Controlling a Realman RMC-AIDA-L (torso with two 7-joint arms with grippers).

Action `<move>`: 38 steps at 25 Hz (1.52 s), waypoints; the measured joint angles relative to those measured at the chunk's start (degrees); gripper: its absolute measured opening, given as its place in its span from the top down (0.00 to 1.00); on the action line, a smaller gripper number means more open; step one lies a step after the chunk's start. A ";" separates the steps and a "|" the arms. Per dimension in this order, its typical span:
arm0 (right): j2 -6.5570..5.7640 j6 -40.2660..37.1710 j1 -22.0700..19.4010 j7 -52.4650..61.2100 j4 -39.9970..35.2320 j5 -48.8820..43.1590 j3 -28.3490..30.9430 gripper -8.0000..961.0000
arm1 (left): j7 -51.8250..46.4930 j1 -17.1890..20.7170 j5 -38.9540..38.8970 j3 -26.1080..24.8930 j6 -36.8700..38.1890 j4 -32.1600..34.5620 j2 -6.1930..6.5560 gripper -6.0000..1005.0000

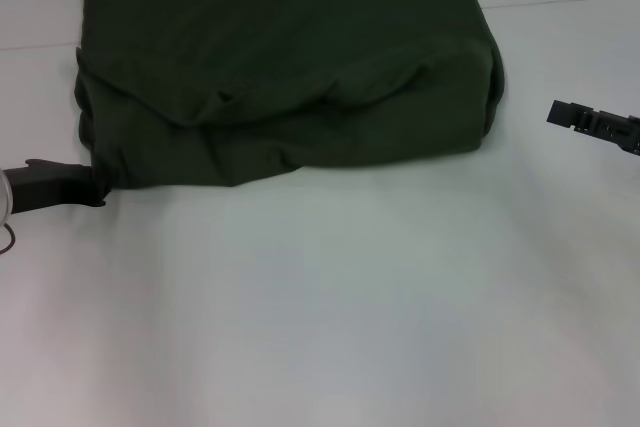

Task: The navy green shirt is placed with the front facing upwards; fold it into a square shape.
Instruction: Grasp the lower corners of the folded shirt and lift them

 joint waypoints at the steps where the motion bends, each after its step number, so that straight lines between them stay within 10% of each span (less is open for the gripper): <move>1: 0.02 0.00 -0.01 0.00 0.00 0.00 0.00 0.28 | 0.06 -0.01 0.00 0.00 0.01 -0.02 -0.04 0.78; 5: 0.03 0.01 -0.03 -0.01 0.00 0.02 0.00 0.28 | 0.11 -0.01 0.00 0.00 0.05 -0.05 0.03 1.00; 38: 0.22 5.21 1.48 0.39 2.07 -2.29 -0.58 0.29 | -0.11 4.49 1.05 -0.25 7.61 -6.66 0.33 0.99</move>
